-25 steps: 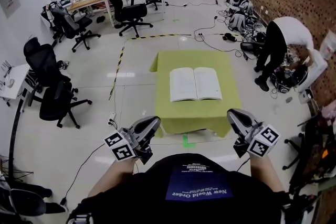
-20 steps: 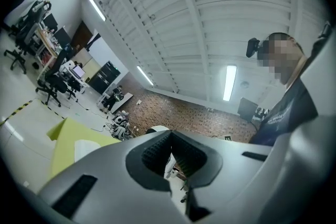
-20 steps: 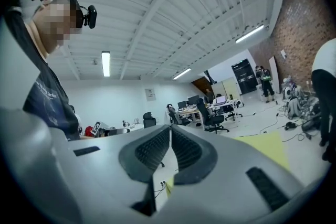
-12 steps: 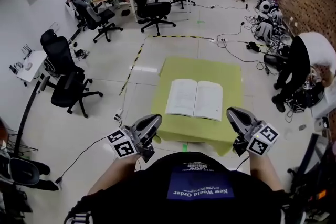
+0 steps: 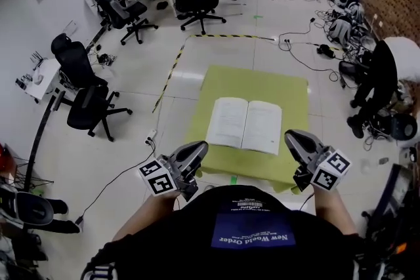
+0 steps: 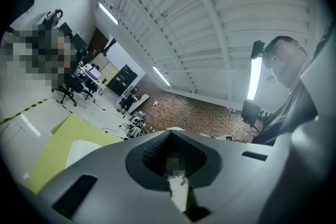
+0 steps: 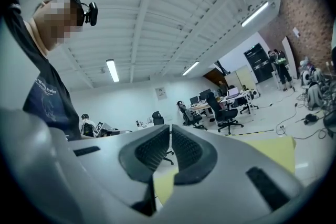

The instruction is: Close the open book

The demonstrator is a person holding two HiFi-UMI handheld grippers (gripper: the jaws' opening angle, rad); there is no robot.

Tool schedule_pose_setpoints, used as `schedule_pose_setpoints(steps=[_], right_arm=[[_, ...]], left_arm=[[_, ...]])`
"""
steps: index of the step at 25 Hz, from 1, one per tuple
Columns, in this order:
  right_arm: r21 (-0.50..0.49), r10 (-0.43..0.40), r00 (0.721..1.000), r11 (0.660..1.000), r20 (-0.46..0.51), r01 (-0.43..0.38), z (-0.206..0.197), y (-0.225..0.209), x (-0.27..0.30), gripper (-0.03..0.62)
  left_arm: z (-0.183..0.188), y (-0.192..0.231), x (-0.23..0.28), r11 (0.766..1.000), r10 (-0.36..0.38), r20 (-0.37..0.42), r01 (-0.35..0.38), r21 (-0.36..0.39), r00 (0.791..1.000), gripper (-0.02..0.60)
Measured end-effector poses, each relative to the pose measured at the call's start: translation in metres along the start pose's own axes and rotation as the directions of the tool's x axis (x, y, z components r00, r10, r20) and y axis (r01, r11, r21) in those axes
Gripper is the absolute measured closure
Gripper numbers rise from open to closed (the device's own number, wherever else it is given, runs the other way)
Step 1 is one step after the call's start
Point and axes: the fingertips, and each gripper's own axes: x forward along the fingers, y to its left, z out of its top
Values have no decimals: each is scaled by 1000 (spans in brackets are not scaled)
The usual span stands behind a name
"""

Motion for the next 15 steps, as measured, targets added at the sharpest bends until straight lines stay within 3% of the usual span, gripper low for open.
schedule_pose_setpoints(steps=[10,15], right_arm=[[-75,-166,985,983,50,170,28,13,65,579],[-101,-172,984,979,40,176,28,22,81,568]], left_arm=[[42,81,-8,989,-147,-42,146,-24,988,574],[41,105,-3,985,-167,-82,163,-55,982,574]])
